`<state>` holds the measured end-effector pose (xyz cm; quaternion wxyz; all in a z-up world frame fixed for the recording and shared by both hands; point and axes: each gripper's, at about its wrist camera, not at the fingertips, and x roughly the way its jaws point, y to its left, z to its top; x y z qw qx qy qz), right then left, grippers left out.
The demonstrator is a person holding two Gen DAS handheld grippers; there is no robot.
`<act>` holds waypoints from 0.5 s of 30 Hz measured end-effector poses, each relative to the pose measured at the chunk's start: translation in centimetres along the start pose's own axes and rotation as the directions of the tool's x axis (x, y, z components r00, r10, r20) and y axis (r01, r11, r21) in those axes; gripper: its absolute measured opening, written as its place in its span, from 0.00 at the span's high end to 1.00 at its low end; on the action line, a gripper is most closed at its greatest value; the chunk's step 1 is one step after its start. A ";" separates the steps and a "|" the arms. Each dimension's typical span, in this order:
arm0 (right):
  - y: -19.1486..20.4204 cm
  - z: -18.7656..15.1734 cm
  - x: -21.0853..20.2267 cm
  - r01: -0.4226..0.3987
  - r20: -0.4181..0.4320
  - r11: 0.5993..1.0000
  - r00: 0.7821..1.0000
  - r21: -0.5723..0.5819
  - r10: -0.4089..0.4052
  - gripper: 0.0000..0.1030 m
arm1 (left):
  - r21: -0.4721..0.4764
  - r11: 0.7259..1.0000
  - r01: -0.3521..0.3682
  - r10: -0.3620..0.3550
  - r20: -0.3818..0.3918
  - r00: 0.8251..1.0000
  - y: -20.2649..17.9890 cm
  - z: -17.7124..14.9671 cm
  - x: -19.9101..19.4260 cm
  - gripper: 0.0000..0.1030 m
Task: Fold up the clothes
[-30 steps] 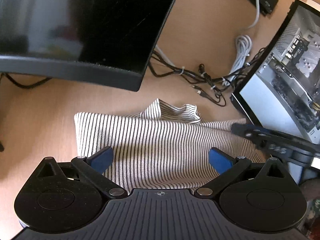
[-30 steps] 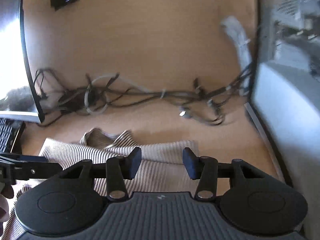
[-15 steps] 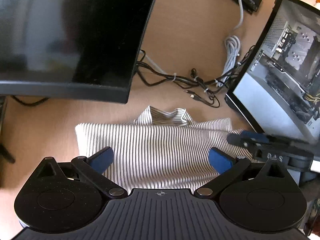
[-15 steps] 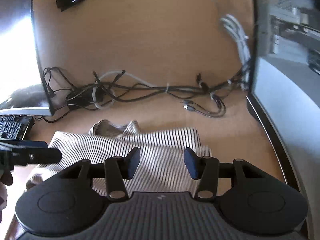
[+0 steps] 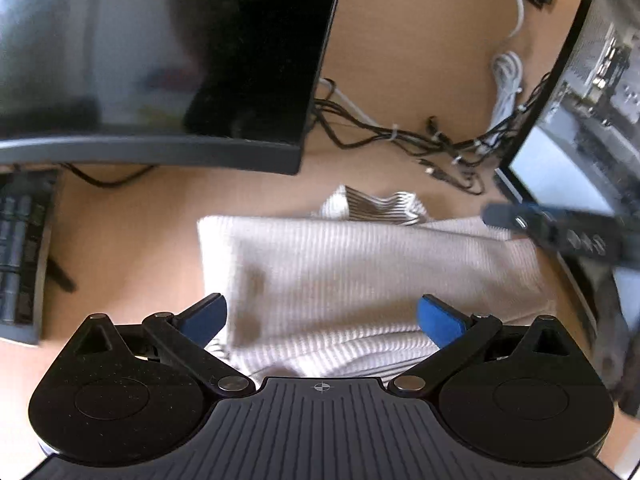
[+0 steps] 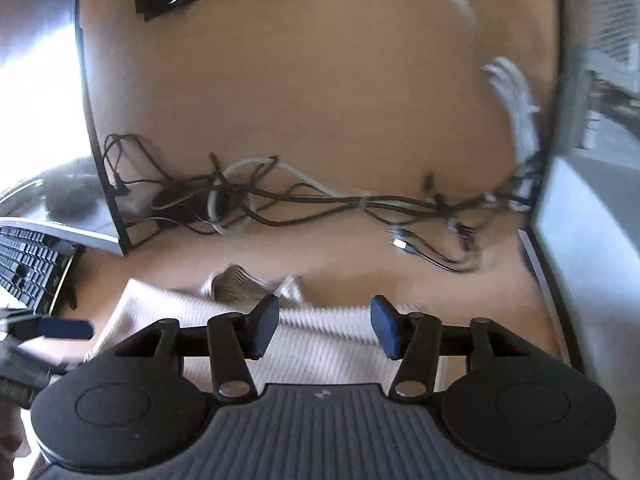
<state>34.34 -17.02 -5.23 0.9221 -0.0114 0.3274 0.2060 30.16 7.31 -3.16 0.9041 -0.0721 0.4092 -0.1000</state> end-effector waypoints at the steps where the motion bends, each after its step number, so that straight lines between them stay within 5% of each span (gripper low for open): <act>1: 0.2 0.3 1.1 -0.010 -0.011 1.000 1.000 -0.005 0.010 0.52 | -0.001 1.000 -0.013 0.013 0.001 1.000 0.1 0.1 -0.4 0.00; 11: 1.7 0.1 10.0 -0.055 -0.132 0.997 0.990 -0.051 0.048 0.47 | -0.083 0.992 -0.092 0.092 -0.002 0.996 2.5 -0.5 -3.8 0.00; 13: 2.0 0.3 10.0 -0.080 -0.141 0.996 0.987 -0.041 0.073 0.59 | -0.110 0.990 -0.086 0.087 0.000 0.996 3.1 -0.9 -4.3 0.00; 14: 2.1 0.4 9.9 -0.094 -0.143 0.995 0.986 -0.033 0.088 0.84 | -0.129 0.989 -0.076 0.076 -0.001 0.997 3.5 -1.2 -4.4 0.00; 15: 2.1 0.6 9.5 -0.106 -0.136 0.994 0.985 -0.022 0.102 0.94 | -0.149 0.987 -0.058 0.059 0.001 0.998 4.0 -1.5 -4.6 0.00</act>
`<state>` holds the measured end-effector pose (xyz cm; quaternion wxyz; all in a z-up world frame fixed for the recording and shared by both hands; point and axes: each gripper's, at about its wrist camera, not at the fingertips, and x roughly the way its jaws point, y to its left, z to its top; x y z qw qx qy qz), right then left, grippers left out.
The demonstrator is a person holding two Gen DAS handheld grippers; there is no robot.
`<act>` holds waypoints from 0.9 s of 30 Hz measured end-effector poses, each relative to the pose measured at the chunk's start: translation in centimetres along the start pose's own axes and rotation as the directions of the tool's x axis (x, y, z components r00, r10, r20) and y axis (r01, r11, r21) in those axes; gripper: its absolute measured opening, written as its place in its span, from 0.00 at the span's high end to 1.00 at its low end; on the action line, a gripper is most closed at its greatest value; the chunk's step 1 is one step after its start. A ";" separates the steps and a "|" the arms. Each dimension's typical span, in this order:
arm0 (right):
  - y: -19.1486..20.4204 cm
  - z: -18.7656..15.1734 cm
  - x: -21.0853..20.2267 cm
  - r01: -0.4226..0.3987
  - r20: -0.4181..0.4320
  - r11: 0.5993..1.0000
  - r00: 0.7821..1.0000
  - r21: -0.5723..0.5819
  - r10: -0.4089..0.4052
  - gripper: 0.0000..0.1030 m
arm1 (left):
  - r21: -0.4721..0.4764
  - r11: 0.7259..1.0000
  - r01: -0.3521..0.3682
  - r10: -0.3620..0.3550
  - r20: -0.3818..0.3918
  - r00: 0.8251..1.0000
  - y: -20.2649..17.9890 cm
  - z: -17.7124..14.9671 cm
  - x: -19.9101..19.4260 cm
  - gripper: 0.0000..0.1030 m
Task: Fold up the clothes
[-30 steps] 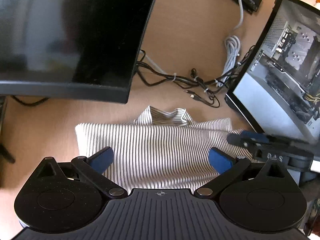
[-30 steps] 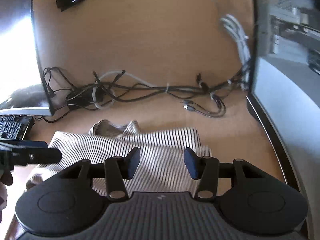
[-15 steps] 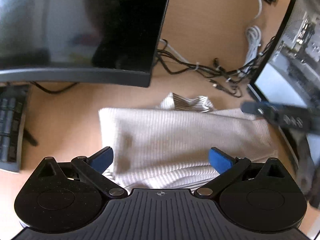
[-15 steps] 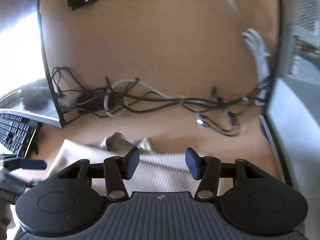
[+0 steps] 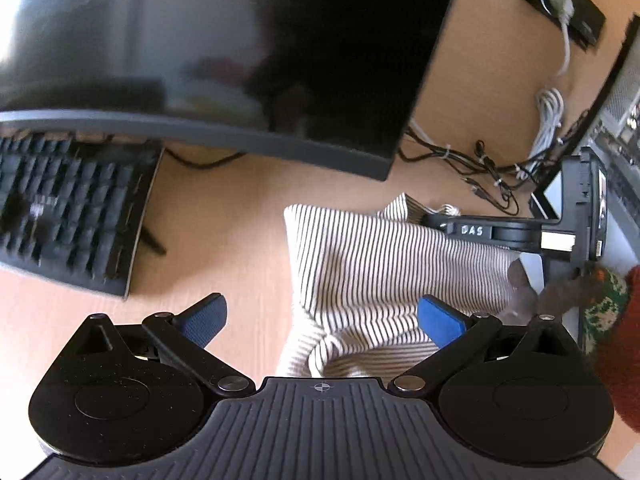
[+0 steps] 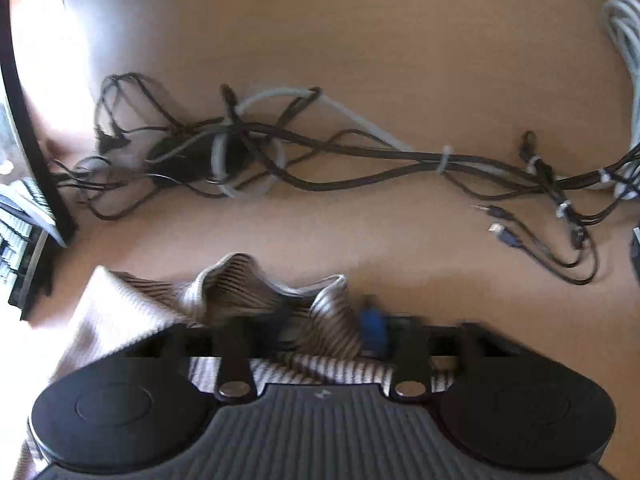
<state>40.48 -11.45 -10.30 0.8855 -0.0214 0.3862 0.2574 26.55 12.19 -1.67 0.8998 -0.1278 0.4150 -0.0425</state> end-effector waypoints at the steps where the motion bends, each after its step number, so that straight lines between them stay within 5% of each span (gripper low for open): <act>1: 0.2 0.2 -0.7 -0.008 0.014 1.000 1.000 0.010 0.007 0.94 | -0.016 1.000 0.021 -0.021 0.003 1.000 0.4 -0.1 -0.1 0.00; 6: 1.4 -0.3 -9.8 -0.116 0.105 0.992 0.988 0.040 0.111 0.94 | -0.092 0.982 0.164 -0.161 0.046 0.986 3.4 0.1 -1.6 0.00; 10: 3.0 -4.9 -16.2 -0.169 0.100 0.983 0.982 0.068 0.161 0.95 | -0.142 0.954 0.265 -0.254 0.094 0.963 5.4 1.1 -2.5 0.00; 18: 5.2 -13.8 -16.2 -0.094 -0.058 0.986 0.993 0.137 0.103 0.95 | 0.002 0.928 0.371 -0.371 0.072 0.926 1.3 2.3 -1.4 0.01; 20: 5.7 -14.2 -16.7 -0.081 -0.058 0.991 0.994 0.106 0.087 0.94 | 0.054 0.925 0.377 -0.379 0.030 0.925 0.2 1.6 -1.2 0.15; 22: 5.8 -13.8 -18.3 -0.074 -0.030 0.995 0.997 0.070 0.076 0.94 | 0.111 0.920 0.375 -0.375 -0.024 0.927 -0.5 0.9 -1.0 0.39; 24: 5.2 -12.9 -20.8 -0.080 0.026 0.996 0.997 0.049 0.079 0.92 | 0.166 0.915 0.367 -0.359 -0.078 0.930 -0.7 -0.4 -0.9 0.40; 25: 4.8 -12.4 -22.4 -0.090 0.064 0.995 0.994 0.049 0.087 0.90 | 0.186 0.912 0.365 -0.352 -0.100 0.931 -0.6 -1.0 -0.9 0.40; 26: 4.3 -11.7 -23.8 -0.094 0.107 0.994 0.990 0.054 0.088 0.75 | 0.205 0.909 0.362 -0.345 -0.117 0.931 -0.5 -1.7 -0.9 0.40; 27: 4.0 -11.1 -24.8 -0.087 0.153 0.994 0.985 0.066 0.076 0.48 | 0.218 0.908 0.359 -0.340 -0.123 0.933 -0.4 -2.2 -0.9 0.40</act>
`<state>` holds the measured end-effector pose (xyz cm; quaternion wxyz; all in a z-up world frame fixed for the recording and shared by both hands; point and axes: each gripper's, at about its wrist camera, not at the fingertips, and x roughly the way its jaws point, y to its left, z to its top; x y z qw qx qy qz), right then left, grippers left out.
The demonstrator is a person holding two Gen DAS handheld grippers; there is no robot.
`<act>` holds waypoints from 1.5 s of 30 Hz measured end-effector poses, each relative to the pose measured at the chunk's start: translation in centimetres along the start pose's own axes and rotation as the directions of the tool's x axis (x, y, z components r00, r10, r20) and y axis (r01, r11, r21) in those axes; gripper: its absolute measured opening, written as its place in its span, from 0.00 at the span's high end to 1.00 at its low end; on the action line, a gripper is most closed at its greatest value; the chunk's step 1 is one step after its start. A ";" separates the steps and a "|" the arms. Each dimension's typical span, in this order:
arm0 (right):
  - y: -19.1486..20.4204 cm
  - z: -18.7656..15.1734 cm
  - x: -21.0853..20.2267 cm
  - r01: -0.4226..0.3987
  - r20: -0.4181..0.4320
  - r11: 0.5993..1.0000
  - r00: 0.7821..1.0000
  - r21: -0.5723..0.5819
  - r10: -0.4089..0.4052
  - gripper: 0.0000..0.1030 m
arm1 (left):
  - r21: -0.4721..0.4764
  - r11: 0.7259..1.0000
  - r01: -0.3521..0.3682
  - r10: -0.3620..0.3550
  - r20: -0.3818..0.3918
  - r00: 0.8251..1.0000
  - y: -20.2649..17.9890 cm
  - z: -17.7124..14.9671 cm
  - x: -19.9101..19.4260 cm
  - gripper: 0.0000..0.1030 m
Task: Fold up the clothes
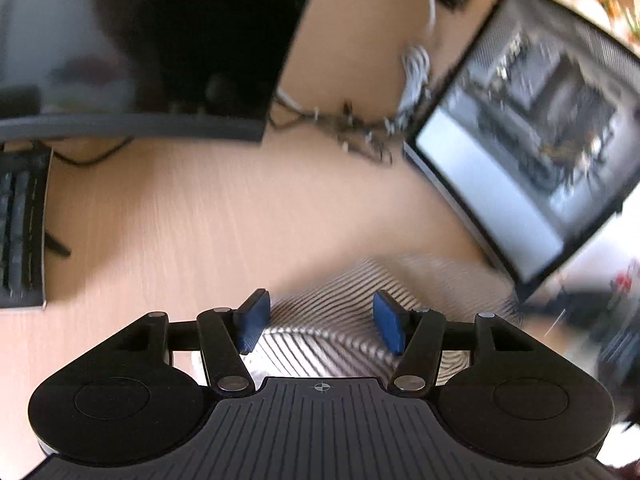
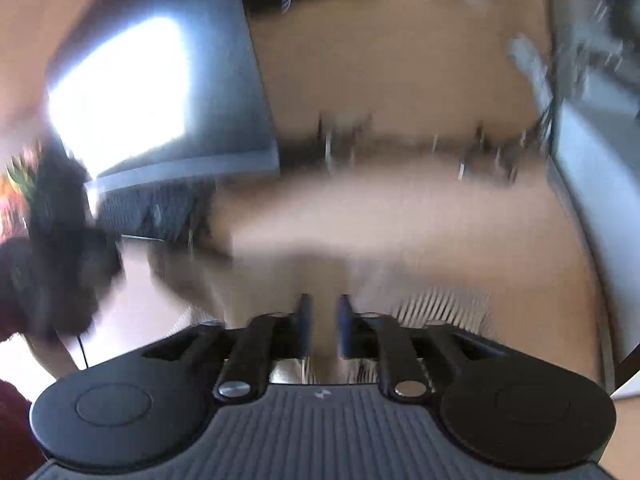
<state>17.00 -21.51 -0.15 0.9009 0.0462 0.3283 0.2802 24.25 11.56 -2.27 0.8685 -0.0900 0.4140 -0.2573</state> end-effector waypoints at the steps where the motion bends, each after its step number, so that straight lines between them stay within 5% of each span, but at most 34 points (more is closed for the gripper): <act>1: -0.1 0.7 -0.5 0.013 0.041 1.000 0.999 0.010 -0.013 0.34 | 0.007 1.000 -0.002 0.003 -0.003 1.000 0.0 -0.5 0.0 0.39; 2: -0.3 1.1 -0.4 0.022 0.063 1.000 0.998 0.022 -0.023 0.20 | 0.011 1.000 -0.005 0.005 -0.004 1.000 0.1 -0.8 0.0 0.38; 5: -0.8 1.4 2.3 0.028 0.035 0.998 0.999 0.062 -0.030 0.19 | 0.019 1.000 -0.011 0.011 -0.008 1.000 0.1 -1.2 0.2 0.38; 7: -1.2 -0.2 4.9 0.054 -0.056 0.997 0.997 0.054 -0.051 0.19 | 0.045 0.999 -0.028 0.029 -0.012 1.000 0.1 -1.5 0.0 0.37; 11: -2.1 -3.8 7.4 0.163 -0.195 0.986 0.967 -0.020 -0.164 0.21 | 0.096 0.992 -0.083 0.087 -0.046 0.995 0.2 -2.4 -0.1 0.30; 13: -1.7 -4.0 7.1 0.165 -0.188 0.984 0.966 -0.072 -0.176 0.21 | 0.083 0.991 -0.106 0.112 -0.071 0.991 0.8 -2.9 -0.2 0.29; 16: -1.4 -3.9 6.9 0.168 -0.191 0.981 0.964 -0.093 -0.183 0.20 | -0.061 0.995 -0.082 0.077 -0.089 0.993 2.1 -2.6 -1.3 0.26; 19: -1.2 -3.7 6.8 0.174 -0.184 0.980 0.965 -0.091 -0.189 0.20 | -0.194 0.981 -0.019 -0.003 -0.113 0.994 3.4 -1.8 -2.4 0.15; 24: -2.0 -2.6 4.2 0.254 -0.109 0.966 0.960 -0.034 -0.257 0.20 | -0.360 0.926 0.110 -0.174 -0.150 0.973 3.6 -1.7 -1.3 0.12; 33: -5.1 -4.2 3.2 0.230 -0.209 0.951 0.960 0.206 -0.187 0.20 | -0.369 0.921 0.120 -0.190 -0.157 0.969 3.0 -1.3 0.3 0.10; 39: -3.5 -5.7 4.6 0.226 -0.217 0.970 0.955 0.088 -0.203 0.28 | -0.346 0.936 0.066 -0.154 -0.233 0.960 2.9 -1.6 1.3 0.17; 45: -4.7 -3.6 7.3 0.210 -0.174 0.976 0.965 0.056 -0.198 0.30 | -0.337 0.941 0.042 -0.117 -0.206 0.972 2.9 -0.2 3.7 0.23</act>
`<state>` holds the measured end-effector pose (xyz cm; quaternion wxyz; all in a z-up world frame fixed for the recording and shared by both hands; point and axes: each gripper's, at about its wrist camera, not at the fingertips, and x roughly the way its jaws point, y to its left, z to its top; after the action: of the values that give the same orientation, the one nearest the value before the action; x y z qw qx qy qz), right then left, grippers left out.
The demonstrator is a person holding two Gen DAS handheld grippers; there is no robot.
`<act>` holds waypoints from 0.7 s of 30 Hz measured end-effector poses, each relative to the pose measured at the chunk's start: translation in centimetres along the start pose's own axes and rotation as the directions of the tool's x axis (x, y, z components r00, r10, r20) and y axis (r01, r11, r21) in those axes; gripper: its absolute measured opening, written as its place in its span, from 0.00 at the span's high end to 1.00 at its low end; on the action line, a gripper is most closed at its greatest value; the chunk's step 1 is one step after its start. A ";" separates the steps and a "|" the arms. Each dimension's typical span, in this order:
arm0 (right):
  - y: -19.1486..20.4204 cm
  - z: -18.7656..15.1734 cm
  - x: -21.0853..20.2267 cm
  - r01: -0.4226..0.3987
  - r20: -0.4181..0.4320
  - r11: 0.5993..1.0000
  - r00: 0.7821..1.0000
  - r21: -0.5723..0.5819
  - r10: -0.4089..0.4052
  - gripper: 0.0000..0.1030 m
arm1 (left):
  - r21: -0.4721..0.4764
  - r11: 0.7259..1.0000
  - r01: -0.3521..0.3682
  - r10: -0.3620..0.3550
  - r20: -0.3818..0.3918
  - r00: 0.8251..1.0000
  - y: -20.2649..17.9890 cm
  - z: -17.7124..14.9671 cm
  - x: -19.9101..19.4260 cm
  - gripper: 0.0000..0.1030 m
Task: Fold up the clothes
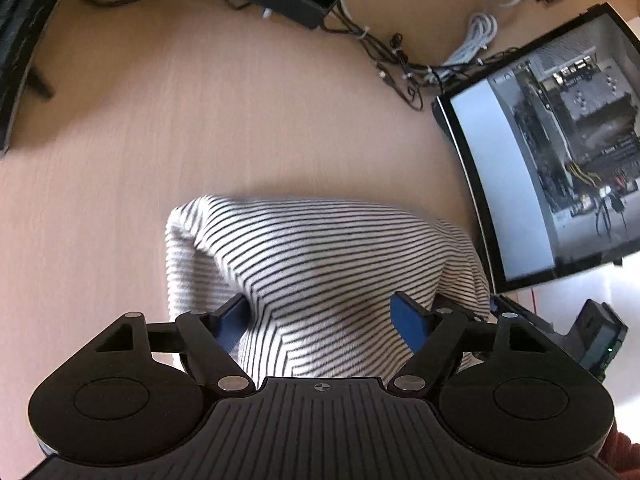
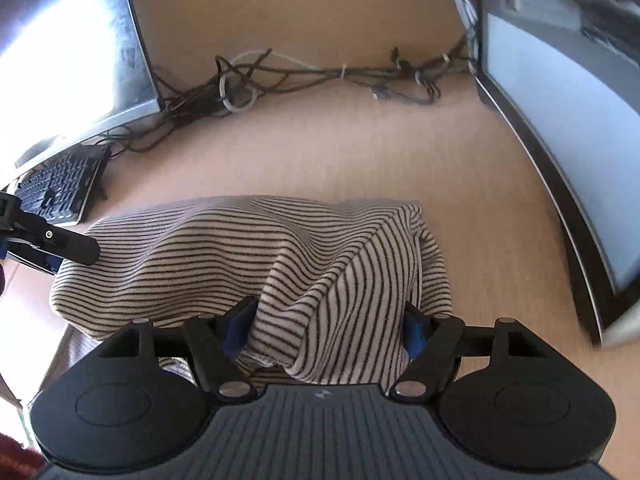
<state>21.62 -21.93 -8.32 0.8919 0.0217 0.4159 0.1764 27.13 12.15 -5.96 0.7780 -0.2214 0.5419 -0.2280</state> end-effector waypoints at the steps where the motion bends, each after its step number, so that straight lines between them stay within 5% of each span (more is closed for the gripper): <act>1: -0.1 0.7 0.6 0.005 0.010 1.000 1.000 -0.006 -0.005 0.30 | 0.013 1.000 -0.013 0.013 0.016 1.000 -0.2 0.7 0.5 0.24; 9: -2.7 6.5 4.7 0.040 0.062 0.999 0.997 0.011 -0.040 0.31 | 0.079 0.993 -0.086 0.073 0.151 0.986 -0.7 5.9 2.2 0.34; 18: -4.1 4.8 3.8 0.051 0.028 0.999 0.998 -0.005 -0.051 0.27 | 0.046 0.984 -0.173 0.165 0.139 0.976 1.9 3.7 0.0 0.29; 21: -4.1 4.7 2.5 0.063 0.042 0.998 0.997 0.004 -0.063 0.27 | 0.011 0.990 -0.143 0.139 0.170 0.976 2.1 3.8 -2.1 0.28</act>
<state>27.85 -24.42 -7.85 0.9054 0.0136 0.3980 0.1471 30.32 15.46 -4.48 0.8377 -0.1919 0.4860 -0.1587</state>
